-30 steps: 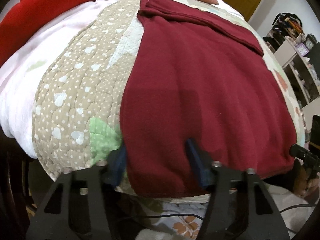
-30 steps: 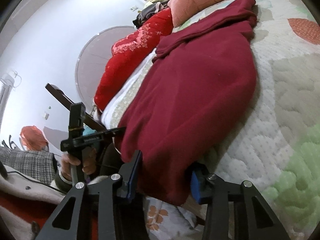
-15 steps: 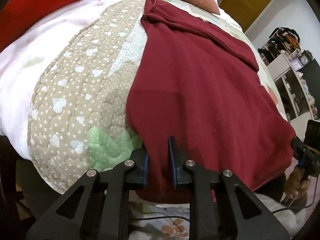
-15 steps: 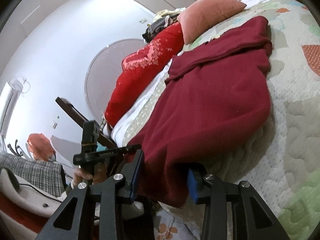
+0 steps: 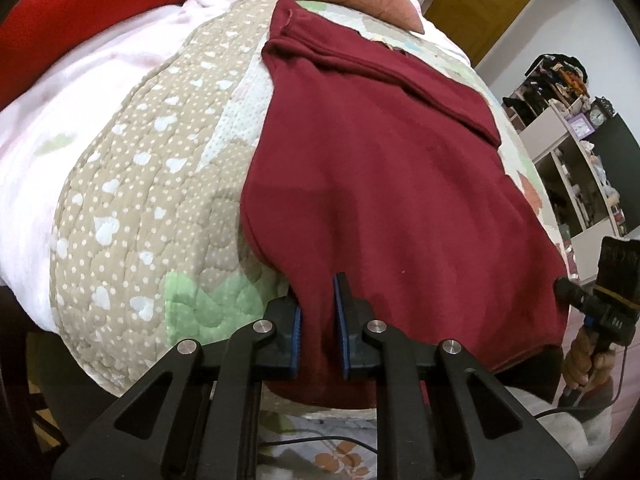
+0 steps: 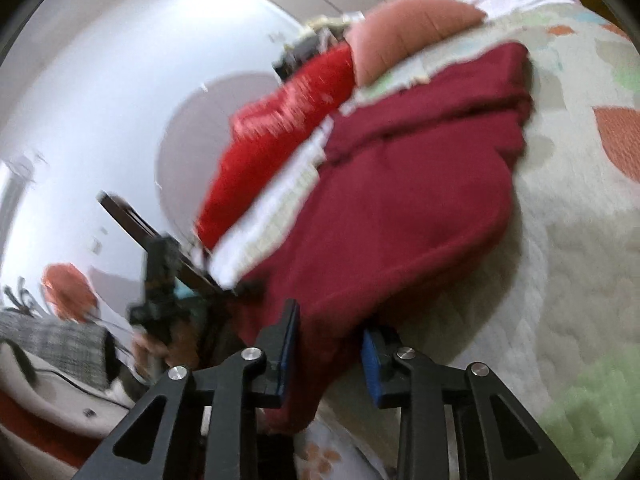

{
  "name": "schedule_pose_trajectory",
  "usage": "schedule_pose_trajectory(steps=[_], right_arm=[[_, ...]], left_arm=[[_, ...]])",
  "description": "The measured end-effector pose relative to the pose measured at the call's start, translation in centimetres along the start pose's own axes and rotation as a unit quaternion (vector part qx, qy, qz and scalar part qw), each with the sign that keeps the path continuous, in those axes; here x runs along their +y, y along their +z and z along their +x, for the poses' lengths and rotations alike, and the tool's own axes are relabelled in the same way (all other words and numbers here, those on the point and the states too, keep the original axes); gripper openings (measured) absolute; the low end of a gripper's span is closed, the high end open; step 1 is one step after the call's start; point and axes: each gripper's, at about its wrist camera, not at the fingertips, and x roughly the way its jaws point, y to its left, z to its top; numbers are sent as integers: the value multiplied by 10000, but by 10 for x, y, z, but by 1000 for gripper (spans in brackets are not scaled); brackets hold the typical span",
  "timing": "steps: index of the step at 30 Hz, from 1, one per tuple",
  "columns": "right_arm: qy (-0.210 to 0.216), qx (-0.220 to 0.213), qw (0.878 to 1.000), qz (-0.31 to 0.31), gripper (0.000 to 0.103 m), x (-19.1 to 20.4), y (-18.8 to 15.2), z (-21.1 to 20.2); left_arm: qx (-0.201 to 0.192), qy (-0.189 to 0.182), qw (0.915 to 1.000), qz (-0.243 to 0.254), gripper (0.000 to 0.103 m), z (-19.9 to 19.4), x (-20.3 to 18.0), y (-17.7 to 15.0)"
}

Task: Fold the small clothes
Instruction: 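Grasp the sweatshirt hem with the left tool while the right tool grasps the hem too, then lift the hem with both tools and fold it up over the sweatshirt body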

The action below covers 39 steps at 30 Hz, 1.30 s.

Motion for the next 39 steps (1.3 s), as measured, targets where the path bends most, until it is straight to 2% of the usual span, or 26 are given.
schedule_pose_trajectory(steps=[3, 5, 8, 10, 14, 15, 19, 23, 25, 29, 33, 35, 39], right_arm=[[-165, 130, 9997, 106, 35, -8, -10, -2], [-194, 239, 9988, 370, 46, -20, -18, -2], [-194, 296, 9977, 583, 46, -31, -26, -1], [-120, 231, 9981, 554, 46, -29, -28, -1], [14, 405, 9983, 425, 46, -17, -27, 11], [26, 457, 9983, 355, 45, -14, -28, 14], [175, 456, 9981, 374, 31, -7, -24, 21], [269, 218, 9994, 95, 19, 7, -7, 20], [380, 30, 9993, -41, 18, 12, 7, 15], [573, -624, 9964, -90, 16, 15, 49, -1], [450, -1056, 9934, -90, 15, 6, 95, -6], [299, -1139, 9930, -65, 14, -2, 115, -3], [11, -1313, 9912, 135, 14, -25, 157, 4]], left_arm=[[54, 53, 10000, -28, 13, 5, 2, -3], [80, 85, 9999, -46, 13, 7, 2, -4], [72, 166, 9998, 14, 13, 8, 1, -5], [93, 241, 9996, 63, 13, 10, -1, -5], [112, 248, 9996, -65, 14, 15, -1, -5], [119, 236, 9996, -97, 14, 16, 0, -5], [150, 231, 9996, 47, 14, 16, -3, -3], [124, -274, 9995, -119, 11, 9, 1, 11], [-12, -431, 9989, -170, 11, 2, 2, 25], [-321, -582, 9976, -177, 11, -5, 0, 64], [-656, -550, 9963, -80, 11, -5, -7, 109], [-757, -586, 9953, -130, 11, 0, -9, 135], [-955, -399, 9946, -43, 10, 18, -20, 188]])
